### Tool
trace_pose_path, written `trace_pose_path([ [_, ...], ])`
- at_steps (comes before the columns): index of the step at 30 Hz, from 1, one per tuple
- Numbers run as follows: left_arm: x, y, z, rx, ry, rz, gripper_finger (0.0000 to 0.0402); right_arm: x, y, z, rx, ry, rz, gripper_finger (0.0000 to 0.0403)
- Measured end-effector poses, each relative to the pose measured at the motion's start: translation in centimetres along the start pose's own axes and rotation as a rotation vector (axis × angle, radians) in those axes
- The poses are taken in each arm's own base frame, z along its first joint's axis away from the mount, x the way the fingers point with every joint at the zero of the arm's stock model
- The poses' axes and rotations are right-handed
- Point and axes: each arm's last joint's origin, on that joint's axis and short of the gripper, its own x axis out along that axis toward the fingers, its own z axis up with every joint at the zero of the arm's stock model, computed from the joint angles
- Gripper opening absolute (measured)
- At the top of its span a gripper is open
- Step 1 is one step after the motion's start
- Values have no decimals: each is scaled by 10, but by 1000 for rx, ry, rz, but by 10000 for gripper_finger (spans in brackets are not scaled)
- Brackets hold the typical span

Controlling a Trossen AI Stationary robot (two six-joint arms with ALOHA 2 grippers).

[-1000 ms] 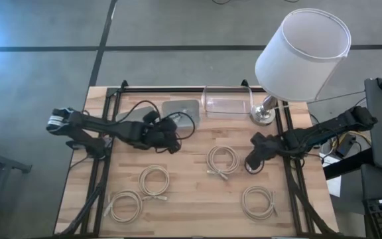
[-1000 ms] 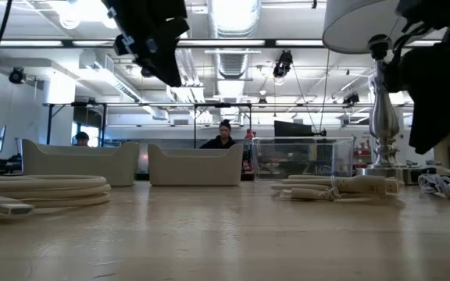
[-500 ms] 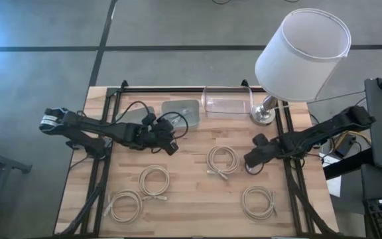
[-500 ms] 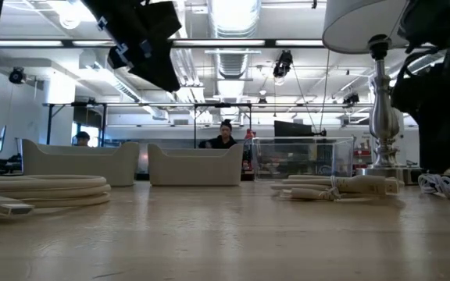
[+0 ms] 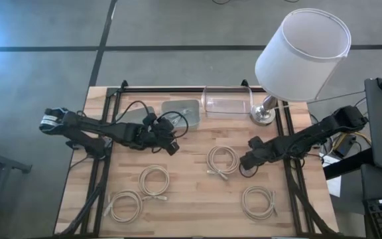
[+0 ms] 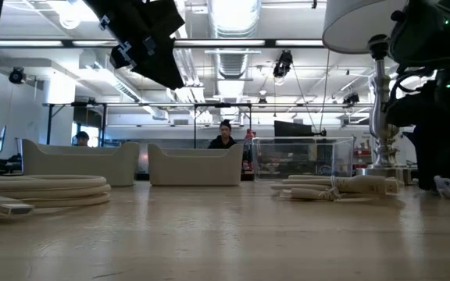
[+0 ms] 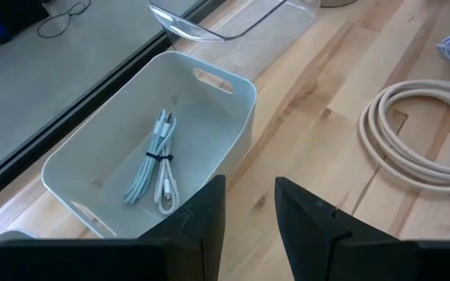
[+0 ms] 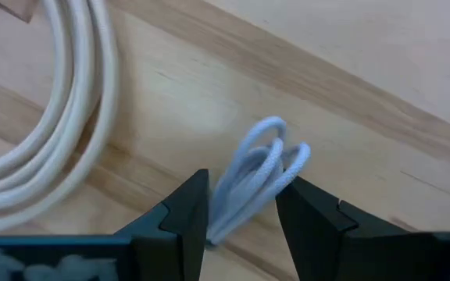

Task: Pick & Place USB Port
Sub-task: Put the purple charger cable into the right gray bin

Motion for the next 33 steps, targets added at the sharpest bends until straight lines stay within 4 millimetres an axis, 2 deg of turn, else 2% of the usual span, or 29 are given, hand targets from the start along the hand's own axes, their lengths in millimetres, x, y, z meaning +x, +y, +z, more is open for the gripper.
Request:
trace_pose_path([
  [5, 0, 0, 1, 3, -7, -3, 115, 7, 2, -1, -70, 6, -45, 122],
  [9, 0, 0, 1, 18, -7, -2, 115, 7, 1, -1, -113, 8, -48, 91],
  [15, 0, 0, 1, 19, -8, -2, 115, -2, 1, 1, -95, -1, 39, 32],
  [18, 1, -1, 0, 21, -6, 0, 115, -11, 1, 3, -121, -36, 84, 18],
  [24, 1, -2, 0, 24, 12, -43, 115, -30, 14, 13, -260, -236, 266, 27],
  [28, 4, -10, -1, 56, 5, -178, 115, -43, 30, 21, -388, -453, 396, 27],
  [33, 12, -21, -6, 59, -137, -406, 115, -57, 48, 28, -537, -656, 521, 27],
])
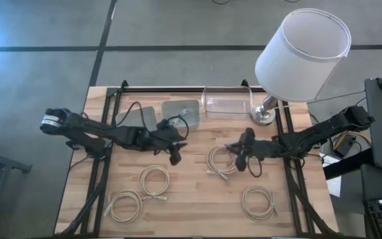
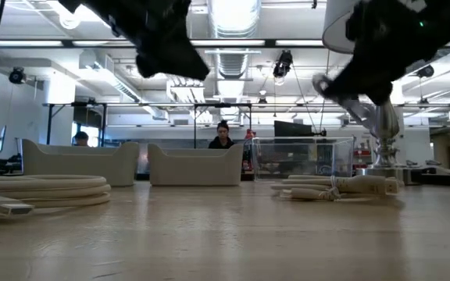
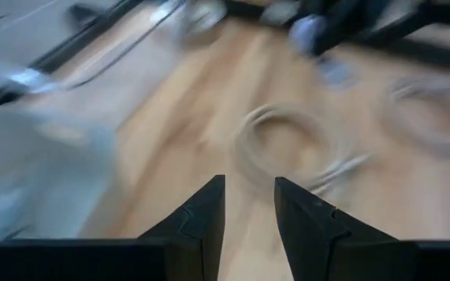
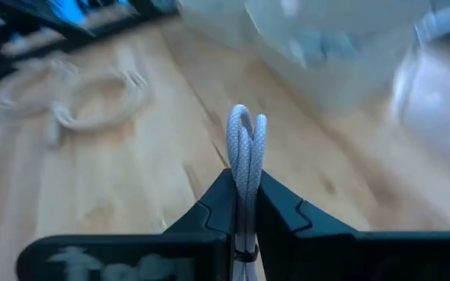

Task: Pick & Place USB Port
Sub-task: Put the purple charger cable into the right gray bin

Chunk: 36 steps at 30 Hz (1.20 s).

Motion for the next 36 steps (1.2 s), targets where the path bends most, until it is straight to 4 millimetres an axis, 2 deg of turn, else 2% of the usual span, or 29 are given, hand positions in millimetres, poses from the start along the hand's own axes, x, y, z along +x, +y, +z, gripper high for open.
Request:
trace_pose_path([
  [4, 5, 0, -11, -53, -137, -114, 115, -1, 8, 14, -105, -144, 67, 28],
  [10, 4, 6, -28, -135, -265, -160, 115, -3, 16, 31, -239, -321, 109, 29],
  [18, 5, 4, -24, -109, -357, -180, 115, -1, 18, 41, -288, -362, 89, 29],
  [26, 40, -12, -12, 10, -355, -167, 115, 10, 17, 42, -292, -340, 57, 29],
  [31, 66, -23, 1, 21, -361, -164, 115, 11, 17, 42, -300, -334, 55, 29],
  [36, 87, -26, 9, 35, -295, -157, 121, 10, 16, 42, -314, -334, 52, 29],
])
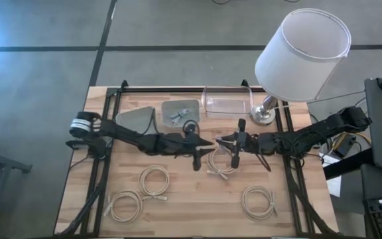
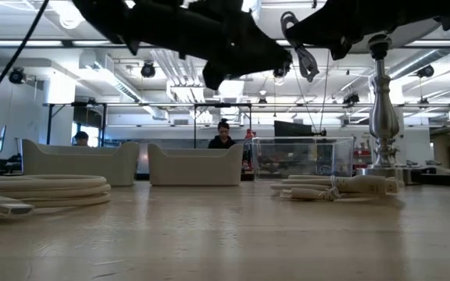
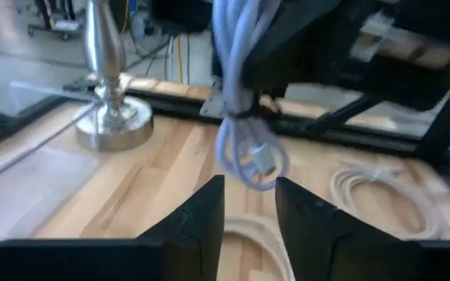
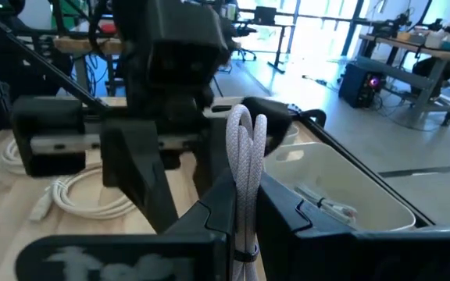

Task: Pick & Place USB Port
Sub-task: Put the purple charger cable into the right gray bin

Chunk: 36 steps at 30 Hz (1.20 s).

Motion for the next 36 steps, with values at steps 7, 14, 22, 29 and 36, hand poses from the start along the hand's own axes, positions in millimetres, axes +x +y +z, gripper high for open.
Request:
trace_pose_path([
  [7, 19, 3, -1, 14, 47, -3, 183, 0, 0, 0, -3, 4, 0, 29],
  [14, 21, -1, 3, 11, 43, -88, 225, 0, 0, -1, -4, 5, 0, 29],
  [22, 22, 3, 10, 12, -11, -77, 218, 0, 0, -1, -4, 6, 0, 29],
  [29, 23, 8, 16, 2, -67, -65, 194, 0, 0, -1, -3, 6, 0, 29],
  [36, 23, 10, 17, 1, -71, -58, 126, 0, 0, -1, 40, 6, 0, 29],
])
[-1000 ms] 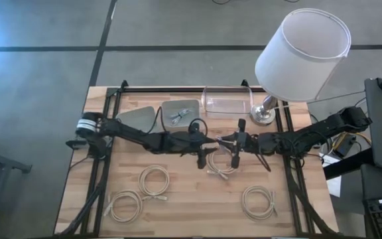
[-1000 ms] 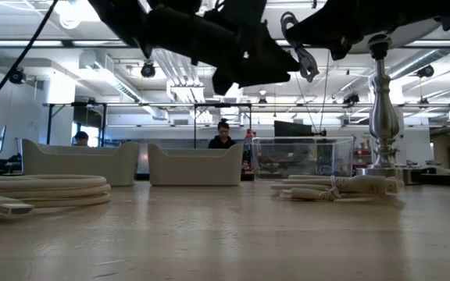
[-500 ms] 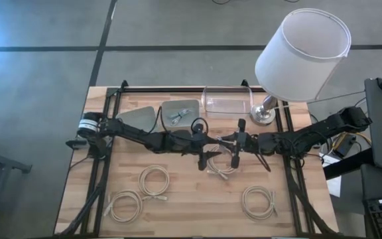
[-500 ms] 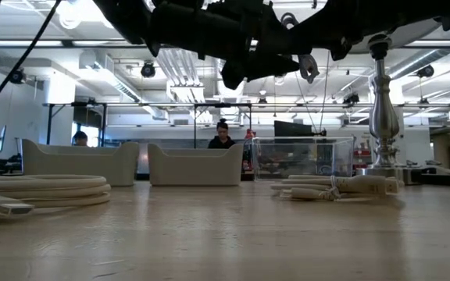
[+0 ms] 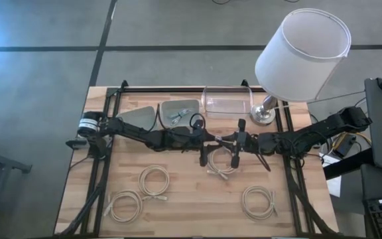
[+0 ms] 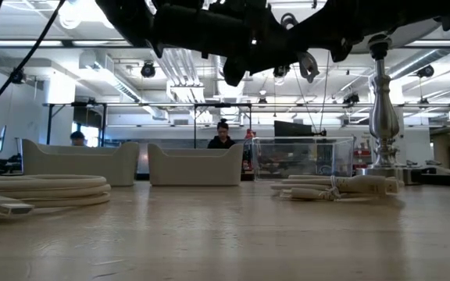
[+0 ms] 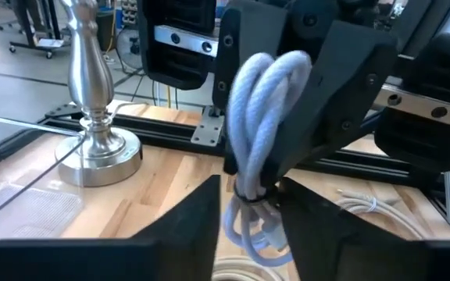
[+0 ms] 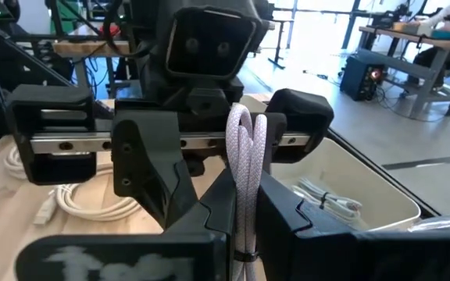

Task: Pick & Place USB Port
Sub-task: Put the purple charger cable into the right gray bin

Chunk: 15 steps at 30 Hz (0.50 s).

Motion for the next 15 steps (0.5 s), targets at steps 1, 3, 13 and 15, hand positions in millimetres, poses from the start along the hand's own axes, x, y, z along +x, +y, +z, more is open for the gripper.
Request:
trace_pose_path([
  [1, 0, 0, 0, 0, -1, 1, 113, 0, 0, 0, 2, 0, 0, 29],
  [3, 0, 0, 0, 0, 0, 1, 87, 0, 0, 0, 3, 0, 0, 29],
  [13, 0, 1, -1, 1, 4, 4, 49, 0, 0, -1, 30, 4, -4, 29],
  [15, 0, 1, -2, 2, 12, 4, 51, 0, 0, -1, 36, 12, -2, 29],
])
